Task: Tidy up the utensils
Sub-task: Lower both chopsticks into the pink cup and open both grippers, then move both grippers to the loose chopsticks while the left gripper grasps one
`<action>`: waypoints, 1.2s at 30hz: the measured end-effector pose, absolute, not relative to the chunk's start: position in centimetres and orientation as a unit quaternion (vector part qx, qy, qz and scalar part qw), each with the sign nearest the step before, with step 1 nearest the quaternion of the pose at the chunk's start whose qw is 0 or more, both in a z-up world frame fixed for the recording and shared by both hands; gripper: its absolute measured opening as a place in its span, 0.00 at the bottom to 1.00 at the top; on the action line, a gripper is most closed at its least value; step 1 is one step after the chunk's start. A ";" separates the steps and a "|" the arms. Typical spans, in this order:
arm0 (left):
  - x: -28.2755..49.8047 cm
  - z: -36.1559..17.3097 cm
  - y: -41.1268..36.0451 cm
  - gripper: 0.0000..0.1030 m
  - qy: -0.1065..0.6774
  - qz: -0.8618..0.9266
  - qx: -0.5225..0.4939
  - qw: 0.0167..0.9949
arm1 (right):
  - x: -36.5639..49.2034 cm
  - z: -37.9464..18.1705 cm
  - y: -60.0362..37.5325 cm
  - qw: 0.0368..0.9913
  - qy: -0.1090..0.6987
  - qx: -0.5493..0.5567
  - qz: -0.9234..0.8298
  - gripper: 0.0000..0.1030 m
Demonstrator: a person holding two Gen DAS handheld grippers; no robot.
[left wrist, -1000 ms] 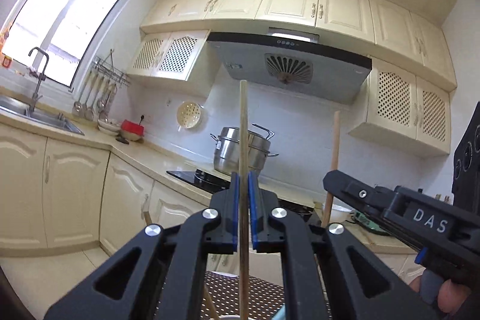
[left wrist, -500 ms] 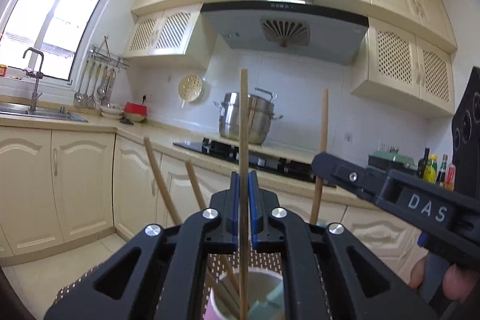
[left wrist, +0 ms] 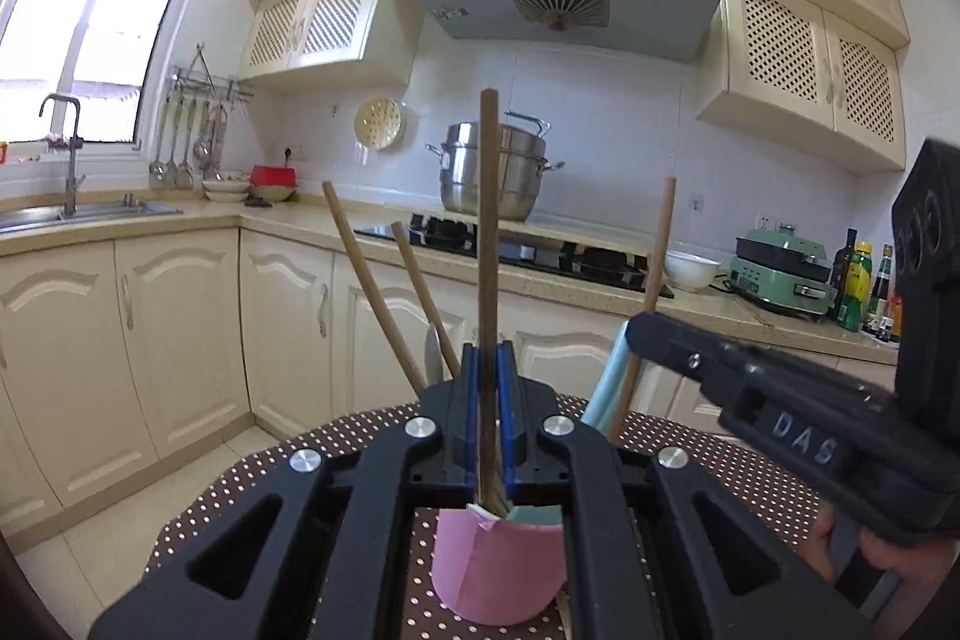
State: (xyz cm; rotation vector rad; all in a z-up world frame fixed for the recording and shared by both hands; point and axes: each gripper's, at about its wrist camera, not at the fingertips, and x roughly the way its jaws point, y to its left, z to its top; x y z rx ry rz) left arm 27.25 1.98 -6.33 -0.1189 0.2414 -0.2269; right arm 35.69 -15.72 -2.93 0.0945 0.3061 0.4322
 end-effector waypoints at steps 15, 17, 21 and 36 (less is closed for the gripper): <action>24.5 -5.7 6.5 0.65 0.147 -0.099 -0.113 0.978 | 34.2 -2.8 -15.7 0.965 0.163 0.056 0.198 0.06; 23.7 -5.3 7.1 0.68 0.143 -0.095 -0.114 0.979 | 33.9 -2.6 -15.8 0.965 0.163 0.059 0.195 0.16; 22.2 -4.7 8.1 0.68 0.136 -0.082 -0.110 0.981 | 32.6 -2.0 -16.3 0.971 0.139 0.071 0.184 0.64; 18.7 -4.4 9.6 0.71 0.195 -0.084 -0.101 0.972 | 28.7 -0.7 -16.9 0.972 0.146 0.071 0.167 0.75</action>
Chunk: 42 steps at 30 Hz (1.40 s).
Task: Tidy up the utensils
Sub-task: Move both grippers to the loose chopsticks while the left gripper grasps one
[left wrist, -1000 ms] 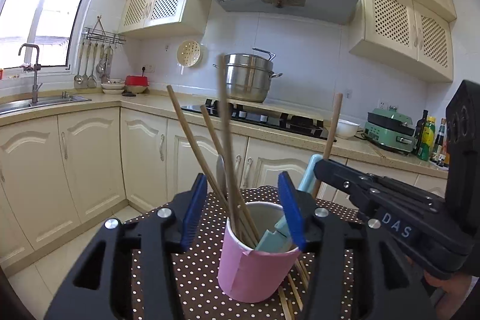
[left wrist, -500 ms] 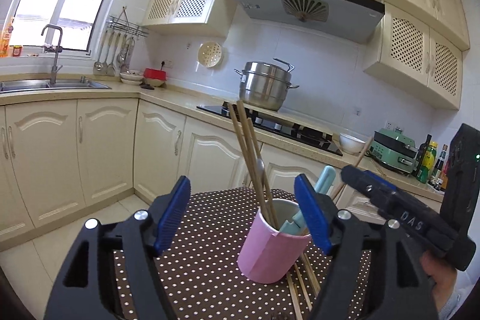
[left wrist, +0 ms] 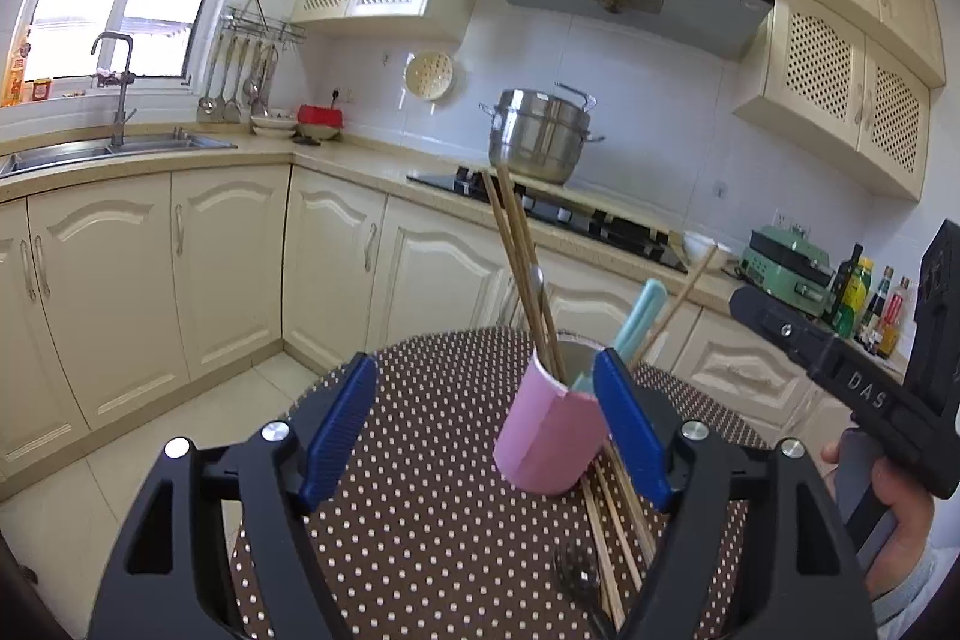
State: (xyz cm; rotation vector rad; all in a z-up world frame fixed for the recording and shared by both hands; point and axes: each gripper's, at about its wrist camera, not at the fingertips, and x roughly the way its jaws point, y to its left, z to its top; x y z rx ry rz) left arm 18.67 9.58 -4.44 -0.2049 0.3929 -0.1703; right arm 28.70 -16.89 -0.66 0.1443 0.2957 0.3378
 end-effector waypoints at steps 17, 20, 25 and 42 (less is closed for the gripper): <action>19.2 -11.2 9.0 0.71 0.409 -0.173 -0.189 0.876 | 25.7 -7.1 -19.9 0.938 0.312 0.034 0.146 0.77; 19.2 -12.4 8.0 0.71 0.435 -0.173 -0.171 0.867 | 25.4 -8.7 -20.8 0.929 0.337 0.048 0.144 0.77; 19.2 -13.4 5.4 0.71 0.461 -0.177 -0.130 0.860 | 25.0 -10.7 -21.3 0.919 0.362 0.060 0.145 0.77; 21.7 -16.8 -1.7 0.21 0.508 -0.186 -0.048 0.840 | 26.4 -13.0 -21.7 0.909 0.387 0.086 0.128 0.77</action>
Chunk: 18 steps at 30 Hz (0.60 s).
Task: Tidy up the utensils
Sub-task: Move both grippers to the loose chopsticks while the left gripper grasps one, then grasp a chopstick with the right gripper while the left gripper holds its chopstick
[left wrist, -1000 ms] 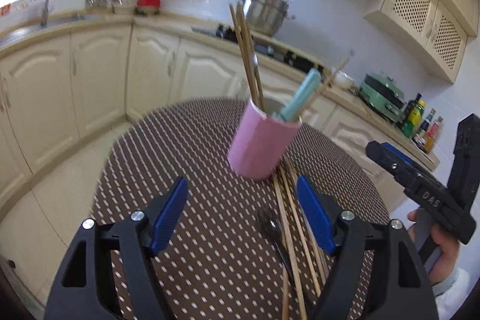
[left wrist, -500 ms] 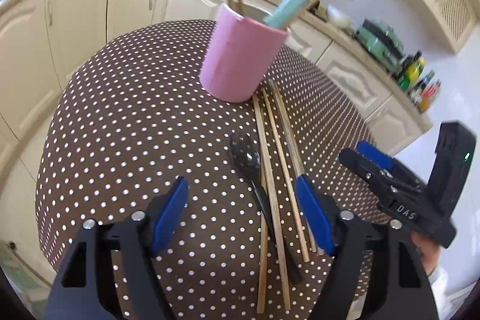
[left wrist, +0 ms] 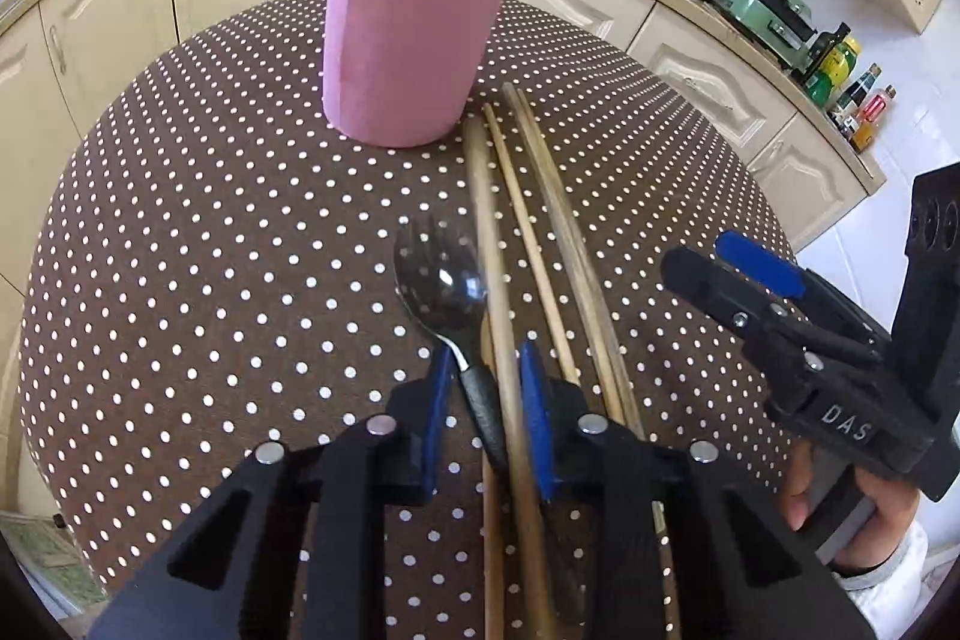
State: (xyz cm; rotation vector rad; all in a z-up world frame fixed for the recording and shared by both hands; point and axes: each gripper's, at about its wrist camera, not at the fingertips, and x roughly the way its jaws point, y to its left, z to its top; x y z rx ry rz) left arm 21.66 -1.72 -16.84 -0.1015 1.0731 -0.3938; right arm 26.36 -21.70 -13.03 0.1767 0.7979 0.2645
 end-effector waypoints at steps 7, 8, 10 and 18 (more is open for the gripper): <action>22.1 -16.9 -1.7 0.11 0.509 -0.187 -0.059 0.838 | 27.1 -13.4 -22.1 0.904 0.398 0.095 0.122 0.77; 22.0 -16.9 -1.4 0.10 0.508 -0.187 -0.064 0.838 | 27.2 -13.4 -22.1 0.904 0.399 0.096 0.122 0.77; 21.8 -16.8 -1.1 0.08 0.506 -0.191 -0.074 0.838 | 27.3 -13.6 -22.5 0.903 0.399 0.099 0.123 0.77; 18.6 -15.1 2.6 0.06 0.472 -0.220 -0.127 0.844 | 27.3 -13.7 -22.5 0.902 0.401 0.093 0.130 0.77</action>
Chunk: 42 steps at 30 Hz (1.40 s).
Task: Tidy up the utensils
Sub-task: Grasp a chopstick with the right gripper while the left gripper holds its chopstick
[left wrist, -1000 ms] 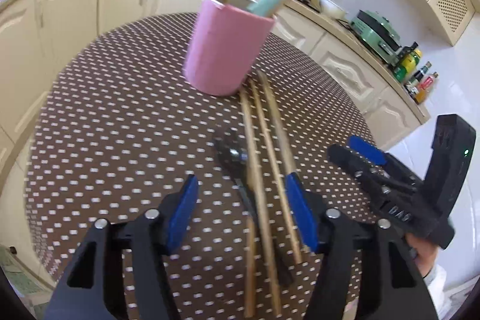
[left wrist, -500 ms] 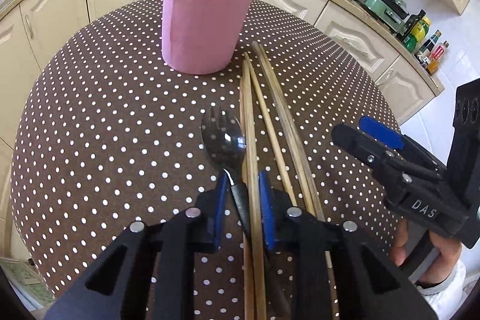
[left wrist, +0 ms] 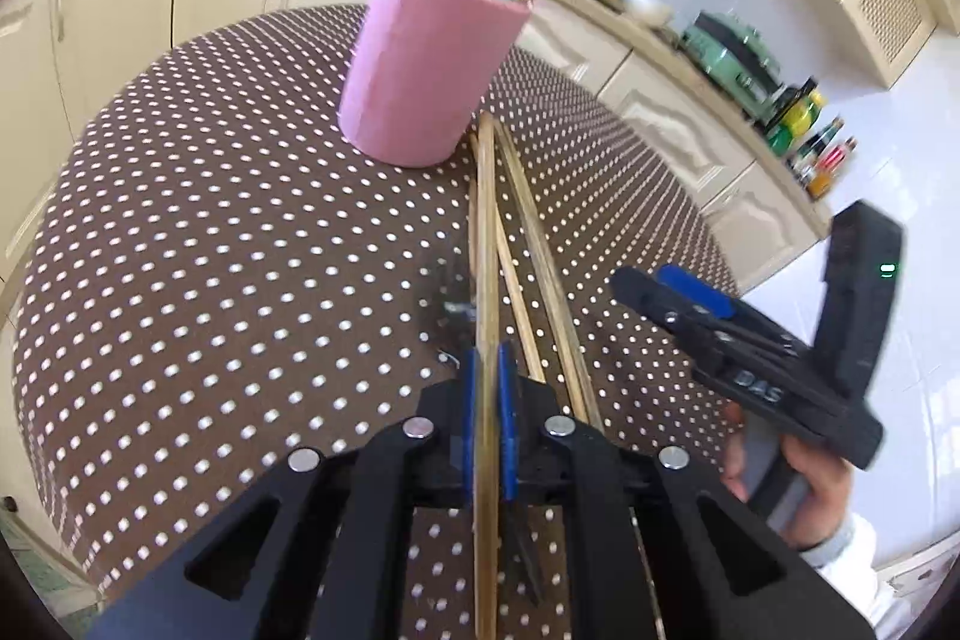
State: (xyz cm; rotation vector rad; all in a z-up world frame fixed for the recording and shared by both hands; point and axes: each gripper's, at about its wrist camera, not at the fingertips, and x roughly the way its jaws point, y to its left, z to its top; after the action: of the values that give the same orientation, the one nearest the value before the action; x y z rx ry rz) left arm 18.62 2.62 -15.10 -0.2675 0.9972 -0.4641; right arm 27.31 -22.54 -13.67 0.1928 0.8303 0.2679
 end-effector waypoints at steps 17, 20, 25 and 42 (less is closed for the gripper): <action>18.8 -17.0 9.3 0.10 0.506 -0.094 -0.129 0.848 | 32.3 -14.0 -18.6 0.870 0.476 0.026 0.128 0.73; 19.8 -16.6 9.1 0.27 0.504 -0.093 -0.124 0.850 | 33.0 -14.0 -18.2 0.874 0.469 0.014 0.123 0.69; 22.4 -16.4 7.8 0.29 0.515 -0.079 -0.081 0.850 | 34.8 -13.3 -17.7 0.867 0.485 0.013 0.115 0.58; 29.0 -16.0 5.3 0.11 0.523 -0.065 -0.007 0.850 | 40.6 -14.2 -14.6 0.838 0.532 -0.043 0.115 0.45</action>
State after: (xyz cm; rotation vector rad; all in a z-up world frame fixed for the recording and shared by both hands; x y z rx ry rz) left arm 29.00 5.30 -16.03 -0.0151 1.1022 -0.1378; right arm 40.56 -14.58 -14.21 -0.0920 1.1261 0.2437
